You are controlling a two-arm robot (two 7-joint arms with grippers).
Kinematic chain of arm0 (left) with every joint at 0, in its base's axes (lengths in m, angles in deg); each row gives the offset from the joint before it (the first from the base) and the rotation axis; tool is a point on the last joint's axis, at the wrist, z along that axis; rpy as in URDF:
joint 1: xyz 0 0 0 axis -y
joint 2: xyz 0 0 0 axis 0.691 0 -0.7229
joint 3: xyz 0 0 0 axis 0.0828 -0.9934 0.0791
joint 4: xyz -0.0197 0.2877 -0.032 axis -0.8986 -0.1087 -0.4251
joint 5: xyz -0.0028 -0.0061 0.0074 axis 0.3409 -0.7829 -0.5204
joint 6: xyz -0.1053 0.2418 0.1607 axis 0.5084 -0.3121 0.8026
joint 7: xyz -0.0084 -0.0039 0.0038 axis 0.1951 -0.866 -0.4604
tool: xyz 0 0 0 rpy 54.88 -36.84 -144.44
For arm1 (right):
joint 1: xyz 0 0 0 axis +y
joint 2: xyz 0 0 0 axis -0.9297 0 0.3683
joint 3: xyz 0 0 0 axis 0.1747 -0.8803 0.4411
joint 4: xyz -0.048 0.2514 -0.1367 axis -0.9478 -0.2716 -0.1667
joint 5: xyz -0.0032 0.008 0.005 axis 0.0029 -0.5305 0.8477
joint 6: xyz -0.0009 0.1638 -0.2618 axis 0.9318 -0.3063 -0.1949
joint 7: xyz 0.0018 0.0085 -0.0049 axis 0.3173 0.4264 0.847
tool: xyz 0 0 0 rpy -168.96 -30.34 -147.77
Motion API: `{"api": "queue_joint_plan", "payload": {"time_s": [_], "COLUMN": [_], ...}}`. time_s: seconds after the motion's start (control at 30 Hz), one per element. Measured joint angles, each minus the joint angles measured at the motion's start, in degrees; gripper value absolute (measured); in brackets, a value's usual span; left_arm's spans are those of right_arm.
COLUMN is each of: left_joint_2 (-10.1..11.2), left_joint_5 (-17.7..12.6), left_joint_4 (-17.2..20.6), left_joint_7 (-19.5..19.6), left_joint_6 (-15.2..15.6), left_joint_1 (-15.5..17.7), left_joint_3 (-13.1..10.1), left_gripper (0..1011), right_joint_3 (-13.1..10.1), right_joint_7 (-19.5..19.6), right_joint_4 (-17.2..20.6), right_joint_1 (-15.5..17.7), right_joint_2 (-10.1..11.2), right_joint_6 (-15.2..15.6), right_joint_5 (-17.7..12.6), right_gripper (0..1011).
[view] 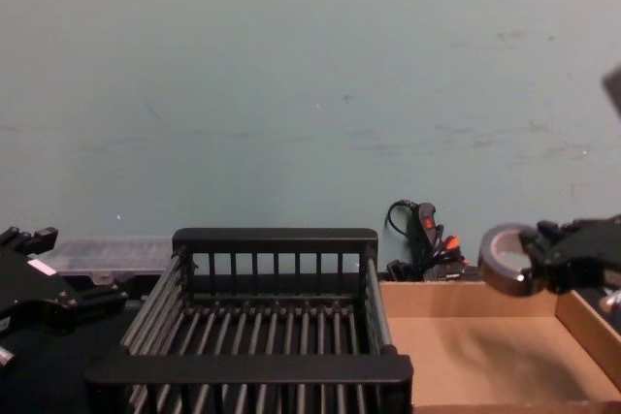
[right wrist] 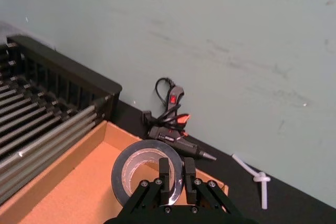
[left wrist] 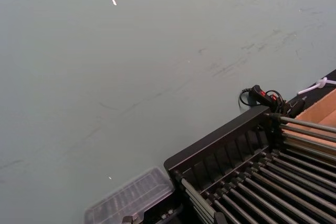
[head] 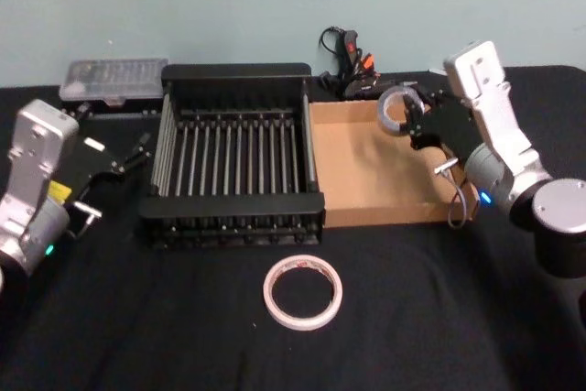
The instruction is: Pick up the white tape and place it into the black box , Pick up the silver tape and place it into the brown box.
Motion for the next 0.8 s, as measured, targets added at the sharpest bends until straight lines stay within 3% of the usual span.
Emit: {"api": "queue_joint_plan", "payload": {"time_s": [0.4,0.8], "left_joint_2": [0.0,0.0], "left_joint_5": [0.0,0.0], "left_joint_4": [0.0,0.0], "left_joint_7": [0.0,0.0], "left_joint_6": [0.0,0.0], "left_joint_1": [0.0,0.0], "left_joint_3": [0.0,0.0], "left_gripper": [1001,1001], "right_joint_3": [0.5,0.5], "right_joint_7": [-0.3,-0.4], "right_joint_4": [-6.6,-6.6], "right_joint_1": [-2.1,-2.1], "right_joint_2": [-2.4,-2.3], "right_joint_6": [0.3,0.4], "right_joint_5": [2.6,2.6], "right_gripper": [166,171]}}
